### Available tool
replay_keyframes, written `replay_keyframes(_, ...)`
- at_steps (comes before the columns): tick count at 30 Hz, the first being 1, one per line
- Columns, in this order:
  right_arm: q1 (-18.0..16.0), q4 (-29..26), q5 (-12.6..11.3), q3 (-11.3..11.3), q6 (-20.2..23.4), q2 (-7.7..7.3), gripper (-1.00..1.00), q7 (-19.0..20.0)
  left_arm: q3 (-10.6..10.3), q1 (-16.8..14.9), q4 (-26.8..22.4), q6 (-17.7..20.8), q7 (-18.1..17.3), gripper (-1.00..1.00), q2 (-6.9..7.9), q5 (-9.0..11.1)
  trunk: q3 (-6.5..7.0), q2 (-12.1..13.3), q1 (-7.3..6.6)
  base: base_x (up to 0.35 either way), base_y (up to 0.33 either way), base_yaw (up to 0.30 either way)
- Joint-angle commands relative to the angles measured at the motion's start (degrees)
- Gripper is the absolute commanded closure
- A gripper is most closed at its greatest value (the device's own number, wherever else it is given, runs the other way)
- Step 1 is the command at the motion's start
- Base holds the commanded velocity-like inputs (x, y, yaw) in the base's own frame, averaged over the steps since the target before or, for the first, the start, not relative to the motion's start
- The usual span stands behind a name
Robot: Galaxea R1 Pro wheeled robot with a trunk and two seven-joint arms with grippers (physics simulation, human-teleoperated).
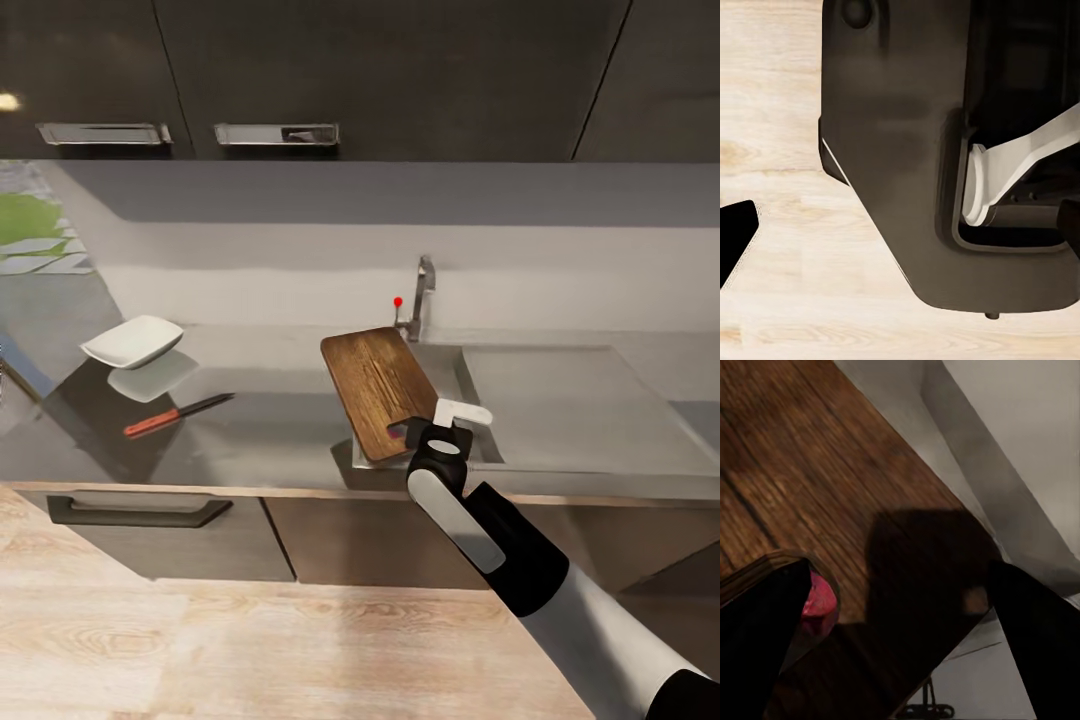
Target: In the kitchen, take the Vidalia onion out of the sink, dice it on the chopping board with the paring knife, put the diced onion into the bowl on the countertop, then place both the paring knife and the chopping board into the sink.
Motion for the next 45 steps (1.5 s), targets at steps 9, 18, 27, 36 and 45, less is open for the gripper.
replay_keyframes(9, -0.1, -0.1, -0.2, 0.1, 0.5, -0.11, 1.00, -0.3, 0.0, 0.0, 0.0, -0.1, -0.1, -1.00, -0.01, 0.1, -0.09, -0.1, 0.04, 0.089, 0.296, 0.000)
replay_keyframes(18, -0.1, -0.1, -0.2, 0.1, 0.5, -0.11, 1.00, -0.1, 0.0, 0.0, 0.0, -0.1, -0.1, -1.00, 0.03, 0.1, -0.09, -0.1, 0.04, 0.144, 0.290, 0.000)
replay_keyframes(27, -0.1, -0.1, -0.2, 0.1, 0.5, -0.18, 1.00, -0.1, 0.0, 0.0, 0.3, -0.1, -0.2, -1.00, -0.01, 0.1, -0.09, -0.1, 0.04, 0.256, 0.216, 0.000)
replay_keyframes(36, -0.1, -0.1, -2.2, 0.1, 0.6, -3.50, 1.00, 7.1, 0.0, 0.0, 0.4, -0.1, -0.2, -1.00, -0.01, 0.0, -0.09, -0.1, 0.04, 0.281, 0.028, 0.000)
replay_keyframes(45, -0.1, -0.4, -3.2, -11.2, 24.8, -9.46, 1.00, 34.9, 0.0, 0.0, 1.1, -0.2, -0.4, -1.00, -0.01, 0.0, -0.09, -0.1, 0.04, 0.054, 0.000, 0.000)
